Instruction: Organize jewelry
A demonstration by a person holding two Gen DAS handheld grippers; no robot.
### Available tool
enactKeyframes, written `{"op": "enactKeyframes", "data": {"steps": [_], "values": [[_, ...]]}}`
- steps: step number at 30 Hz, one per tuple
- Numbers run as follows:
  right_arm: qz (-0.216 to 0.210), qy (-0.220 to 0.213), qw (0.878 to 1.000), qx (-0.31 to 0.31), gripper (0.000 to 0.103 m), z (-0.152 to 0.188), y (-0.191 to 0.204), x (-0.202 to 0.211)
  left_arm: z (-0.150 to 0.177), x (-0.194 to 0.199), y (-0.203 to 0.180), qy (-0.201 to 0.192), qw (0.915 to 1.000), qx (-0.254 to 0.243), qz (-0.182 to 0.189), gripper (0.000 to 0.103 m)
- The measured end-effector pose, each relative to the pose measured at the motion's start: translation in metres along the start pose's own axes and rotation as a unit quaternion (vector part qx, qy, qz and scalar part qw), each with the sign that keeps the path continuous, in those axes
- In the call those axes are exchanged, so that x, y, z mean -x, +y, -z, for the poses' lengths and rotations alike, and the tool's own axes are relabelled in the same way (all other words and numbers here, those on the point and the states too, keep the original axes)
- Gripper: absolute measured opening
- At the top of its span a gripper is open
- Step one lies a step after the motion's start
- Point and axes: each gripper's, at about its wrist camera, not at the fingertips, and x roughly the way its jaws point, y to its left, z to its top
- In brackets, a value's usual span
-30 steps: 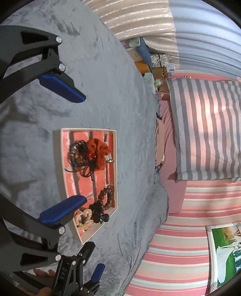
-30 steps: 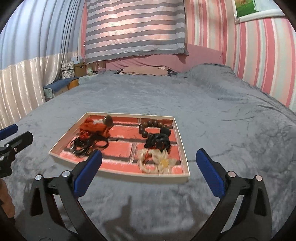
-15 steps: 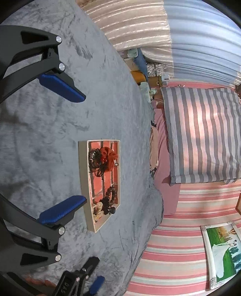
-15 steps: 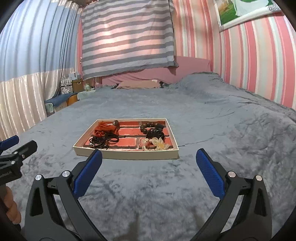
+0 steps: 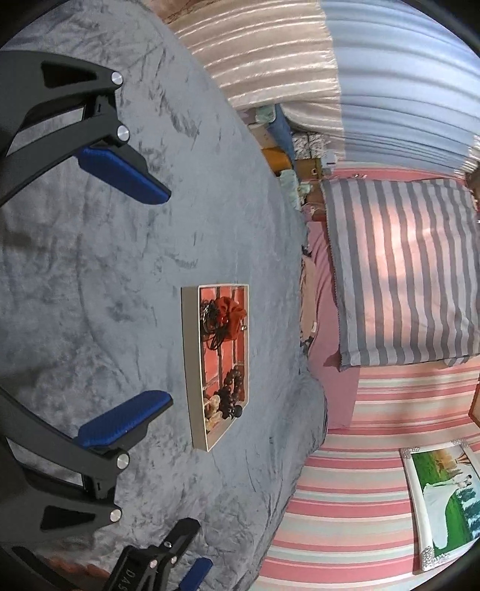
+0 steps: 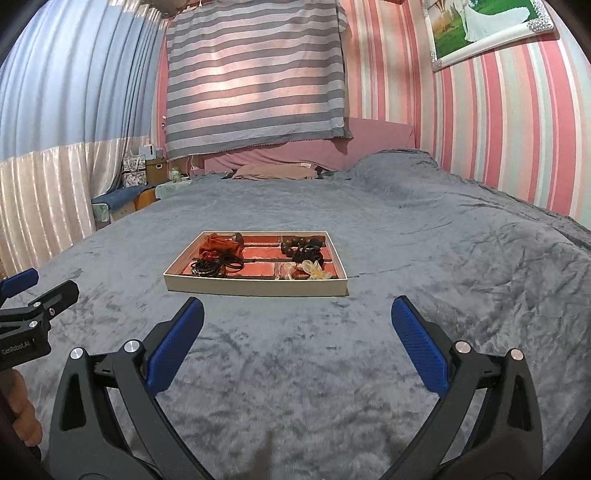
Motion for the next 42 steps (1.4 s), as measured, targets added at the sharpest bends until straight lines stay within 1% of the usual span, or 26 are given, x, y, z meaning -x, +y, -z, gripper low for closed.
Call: {"op": "enactKeyframes", "data": {"steps": [10,17,28,42], "values": [[0.007,-0.007,1.0,-0.002,0.099,0.005,-0.001,0.023,0.007,0.017,0.0,-0.002,1.0,0.0,0.001,0.098],[0.01,-0.028,1.0,-0.006,0.099,0.003,-0.004,0.036,0.002,0.029,-0.007,-0.022,0.9998,-0.004,-0.001,0.098],[0.017,-0.039,0.999,-0.006,0.099,0.003,-0.007,0.045,0.001,0.038,-0.009,-0.033,0.9994,-0.008,-0.001,0.098],[0.018,-0.037,0.999,-0.003,0.099,0.004,-0.006,0.046,0.002,0.037,-0.009,-0.027,0.9996,-0.003,0.001,0.098]]}}
